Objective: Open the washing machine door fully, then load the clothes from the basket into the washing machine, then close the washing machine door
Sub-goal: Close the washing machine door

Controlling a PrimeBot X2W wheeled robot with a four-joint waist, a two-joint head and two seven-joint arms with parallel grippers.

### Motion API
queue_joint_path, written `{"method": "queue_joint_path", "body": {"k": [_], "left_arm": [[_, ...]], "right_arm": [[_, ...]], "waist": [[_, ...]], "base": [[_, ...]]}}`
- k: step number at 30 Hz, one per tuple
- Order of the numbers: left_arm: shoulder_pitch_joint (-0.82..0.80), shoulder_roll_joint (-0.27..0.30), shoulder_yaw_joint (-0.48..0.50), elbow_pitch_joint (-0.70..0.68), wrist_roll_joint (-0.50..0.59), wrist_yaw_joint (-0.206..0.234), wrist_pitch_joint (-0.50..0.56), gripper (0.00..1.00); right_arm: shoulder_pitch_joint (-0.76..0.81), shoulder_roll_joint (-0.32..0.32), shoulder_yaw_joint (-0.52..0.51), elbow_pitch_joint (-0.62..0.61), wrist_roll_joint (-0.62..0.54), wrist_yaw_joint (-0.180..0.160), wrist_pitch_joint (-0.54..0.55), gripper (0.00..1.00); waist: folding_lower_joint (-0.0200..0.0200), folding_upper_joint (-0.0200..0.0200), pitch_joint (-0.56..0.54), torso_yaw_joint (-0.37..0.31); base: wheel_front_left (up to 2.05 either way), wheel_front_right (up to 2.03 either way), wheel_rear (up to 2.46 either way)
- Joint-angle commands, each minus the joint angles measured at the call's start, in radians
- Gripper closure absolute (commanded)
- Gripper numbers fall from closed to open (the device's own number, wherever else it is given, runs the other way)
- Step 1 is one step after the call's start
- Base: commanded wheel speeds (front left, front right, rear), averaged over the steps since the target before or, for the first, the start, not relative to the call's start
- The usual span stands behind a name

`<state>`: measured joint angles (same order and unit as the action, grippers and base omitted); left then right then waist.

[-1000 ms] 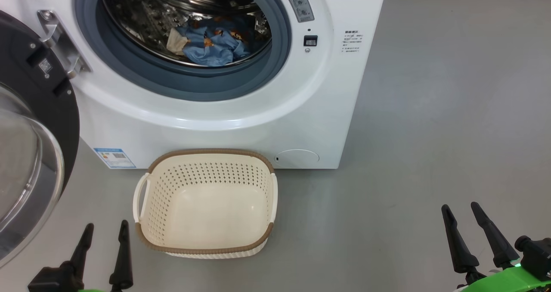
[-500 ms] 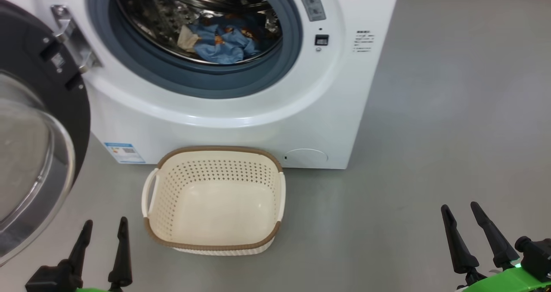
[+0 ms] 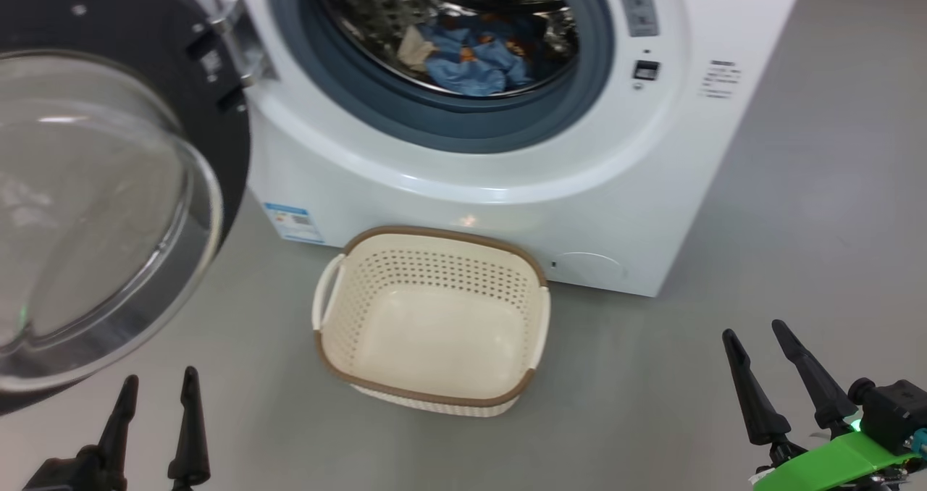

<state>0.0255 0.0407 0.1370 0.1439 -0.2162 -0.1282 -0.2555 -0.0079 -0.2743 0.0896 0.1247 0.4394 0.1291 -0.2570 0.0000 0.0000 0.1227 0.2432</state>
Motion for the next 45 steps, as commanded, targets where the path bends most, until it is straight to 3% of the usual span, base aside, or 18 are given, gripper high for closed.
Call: {"method": "queue_joint_path", "body": {"k": [1,17,31,43,44,45], "left_arm": [[-0.002,0.012,0.039,-0.031,-0.007,-0.002,-0.006,0.0],[0.034,0.01,0.025,-0.047,-0.075,0.027,-0.006,0.0],[0.075,0.01,0.04,-0.104,-0.123,0.071,-0.006,0.0],[0.083,0.01,0.041,-0.123,-0.134,0.082,-0.006,0.0],[0.08,0.01,0.042,-0.124,-0.137,0.081,-0.006,0.06],[0.077,0.01,0.044,-0.125,-0.139,0.079,-0.006,0.36]], "right_arm": [[-0.026,-0.022,0.027,-0.02,-0.004,0.002,-0.005,0.0],[-0.061,-0.063,0.092,-0.006,0.004,0.002,-0.005,0.0],[-0.149,-0.09,0.193,0.031,0.026,0.002,-0.005,0.0],[-0.16,-0.093,0.208,0.04,0.036,0.002,-0.005,0.0],[-0.158,-0.092,0.206,0.039,0.036,0.002,-0.005,0.0],[-0.155,-0.091,0.204,0.038,0.035,0.002,-0.005,0.0]], "waist": [[0.0,0.0,0.0,0.074],[0.0,0.0,-0.004,0.291],[0.0,0.0,0.015,0.305],[0.0,0.0,0.015,0.304],[0.0,0.0,0.015,0.304],[0.0,0.0,0.016,0.304]], "base": [[0.0,0.0,0.0],[0.0,0.0,0.0],[0.0,0.0,0.0],[0.0,0.0,0.0],[0.0,0.0,0.0],[0.0,0.0,0.0]]}}
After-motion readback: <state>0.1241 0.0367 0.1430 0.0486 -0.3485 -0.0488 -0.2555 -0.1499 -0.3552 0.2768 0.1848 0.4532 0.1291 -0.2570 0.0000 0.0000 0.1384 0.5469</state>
